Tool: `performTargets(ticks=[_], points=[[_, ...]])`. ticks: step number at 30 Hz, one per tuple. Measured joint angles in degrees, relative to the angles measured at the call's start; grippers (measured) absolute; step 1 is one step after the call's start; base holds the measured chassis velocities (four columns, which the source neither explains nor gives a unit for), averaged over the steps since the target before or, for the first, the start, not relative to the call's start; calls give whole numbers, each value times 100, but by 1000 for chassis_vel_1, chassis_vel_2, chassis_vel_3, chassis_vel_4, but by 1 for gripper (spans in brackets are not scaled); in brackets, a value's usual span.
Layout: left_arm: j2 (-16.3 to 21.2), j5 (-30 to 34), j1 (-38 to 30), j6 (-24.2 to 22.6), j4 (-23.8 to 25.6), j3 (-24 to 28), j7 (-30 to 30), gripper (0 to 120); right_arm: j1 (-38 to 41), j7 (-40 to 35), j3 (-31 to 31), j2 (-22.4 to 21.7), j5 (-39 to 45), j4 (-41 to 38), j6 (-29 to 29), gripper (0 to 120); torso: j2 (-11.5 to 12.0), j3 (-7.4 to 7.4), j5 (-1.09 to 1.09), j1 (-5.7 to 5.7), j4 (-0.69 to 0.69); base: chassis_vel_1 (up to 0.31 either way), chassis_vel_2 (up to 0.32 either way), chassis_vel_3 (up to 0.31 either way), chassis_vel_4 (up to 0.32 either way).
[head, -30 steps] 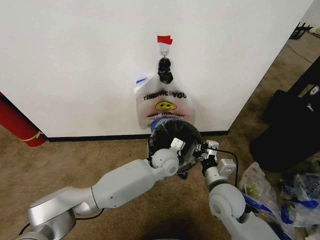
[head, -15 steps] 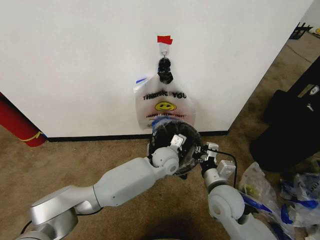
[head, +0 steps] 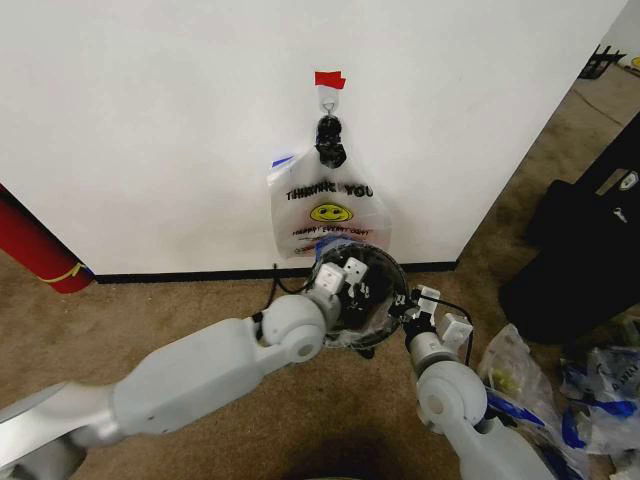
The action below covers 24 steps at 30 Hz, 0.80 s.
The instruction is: Pick up the garbage bag from the wall and place it over the trash bin.
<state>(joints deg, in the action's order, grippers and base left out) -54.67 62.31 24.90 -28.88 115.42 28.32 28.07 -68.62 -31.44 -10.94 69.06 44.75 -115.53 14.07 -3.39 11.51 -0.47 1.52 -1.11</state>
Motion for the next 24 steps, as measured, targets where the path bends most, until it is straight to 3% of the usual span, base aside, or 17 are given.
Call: performTargets(ticks=[4, 7, 10, 19, 22, 24], points=[[173, 199, 299, 122, 325, -383, -152, 0, -19, 9, -11, -2, 45, -15, 8, 0, 0, 0, -1, 0, 1, 0, 0, 0, 0], [466, 518, 862, 319, 777, -1284, -382, 10, -73, 28, -7, -29, 71, -57, 14, 0, 0, 0, -1, 0, 0, 0, 0, 0, 0], [666, 549, 1205, 453, 850, -1940, -454, 20, -82, 81, 63, -51, 67, -61, 13, 0, 0, 0, -1, 0, 4, 0, 0, 0, 0], [1150, 364, 1237, 470, 534, -2203, -799, 51, -132, 111, 90, -80, 35, -157, 9, 0, 0, 0, 0, 0, 1, 0, 0, 0, 0], [1132, 376, 1173, 289, 366, -2162, -757, 65, -172, 122, 105, -76, -66, -198, 9, 0, 0, 0, -1, 0, 2, 0, 0, 0, 0], [1099, 456, 1106, 197, 287, -2145, -691, 67, -186, 124, 107, -71, -100, -206, 9, 0, 0, 0, 0, 0, 1, 0, 0, 0, 0]])
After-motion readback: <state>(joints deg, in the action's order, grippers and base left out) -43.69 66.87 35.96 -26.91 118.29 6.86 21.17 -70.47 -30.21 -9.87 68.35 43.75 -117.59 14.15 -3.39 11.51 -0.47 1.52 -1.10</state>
